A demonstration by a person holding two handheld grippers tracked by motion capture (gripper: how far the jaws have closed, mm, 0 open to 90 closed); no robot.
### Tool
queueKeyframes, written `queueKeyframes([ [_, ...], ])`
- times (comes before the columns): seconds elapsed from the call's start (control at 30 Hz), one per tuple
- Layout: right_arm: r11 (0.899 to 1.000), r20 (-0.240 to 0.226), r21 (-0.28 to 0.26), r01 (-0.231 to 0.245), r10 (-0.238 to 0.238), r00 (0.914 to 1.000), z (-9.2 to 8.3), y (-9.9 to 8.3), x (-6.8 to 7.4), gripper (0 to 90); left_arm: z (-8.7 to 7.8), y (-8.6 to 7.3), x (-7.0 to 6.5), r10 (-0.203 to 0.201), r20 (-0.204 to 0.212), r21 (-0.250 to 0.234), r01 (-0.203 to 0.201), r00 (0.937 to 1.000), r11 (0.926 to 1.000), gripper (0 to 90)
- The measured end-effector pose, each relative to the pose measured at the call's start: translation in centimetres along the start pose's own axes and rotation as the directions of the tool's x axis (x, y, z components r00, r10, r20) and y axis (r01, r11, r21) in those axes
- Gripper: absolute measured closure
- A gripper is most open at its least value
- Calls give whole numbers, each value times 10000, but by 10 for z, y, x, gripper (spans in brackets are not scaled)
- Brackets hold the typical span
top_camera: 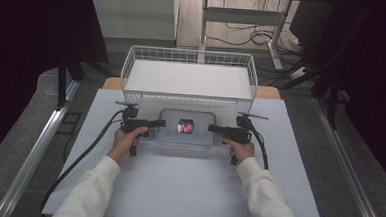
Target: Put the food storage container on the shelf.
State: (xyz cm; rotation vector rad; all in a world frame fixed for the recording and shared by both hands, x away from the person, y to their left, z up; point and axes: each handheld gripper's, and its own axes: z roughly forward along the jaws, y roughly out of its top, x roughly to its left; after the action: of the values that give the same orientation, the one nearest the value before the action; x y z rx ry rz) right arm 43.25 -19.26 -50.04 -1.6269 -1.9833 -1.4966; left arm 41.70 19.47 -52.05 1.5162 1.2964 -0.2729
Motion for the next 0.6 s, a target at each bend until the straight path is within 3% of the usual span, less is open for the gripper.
queueKeyframes([
  [0.2, 9999, 171, -121, -101, 103, 9998, -1, -2, 2, 403, -1, -2, -2, 67, -206, -58, -68, 9998, 10000, 357],
  [0.23, 9997, 348, -251, 55, -46, 9994, -2, -2, 4, 395, -3, -2, -2, 342, -343, -77, -345, 9988, 9994, 335],
  [0.3, 9962, 695, -459, 738, -705, 9951, -9, -5, 11, 376, -9, -5, -6, 344, -482, -152, -352, 9982, 9993, 294],
  [0.33, 9962, 695, -459, 738, -705, 9951, -9, -5, 11, 376, -11, -6, -8, 609, -511, -214, -620, 9968, 9978, 294],
  [0.4, 9920, 872, -450, 1181, -1139, 9897, -16, -7, 17, 370, -18, -9, -14, 1067, -699, -4, -1070, 9918, 9943, 291],
  [0.53, 9771, 1242, -344, 2098, -2041, 9710, -34, -13, 27, 375, -32, -21, -27, 1957, -1114, 15, -1968, 9743, 9804, 277],
  [0.6, 9592, 1585, -232, 2817, -2747, 9484, -43, -18, 34, 394, -39, -29, -33, 2224, -1134, 44, -2234, 9683, 9747, 277],
])
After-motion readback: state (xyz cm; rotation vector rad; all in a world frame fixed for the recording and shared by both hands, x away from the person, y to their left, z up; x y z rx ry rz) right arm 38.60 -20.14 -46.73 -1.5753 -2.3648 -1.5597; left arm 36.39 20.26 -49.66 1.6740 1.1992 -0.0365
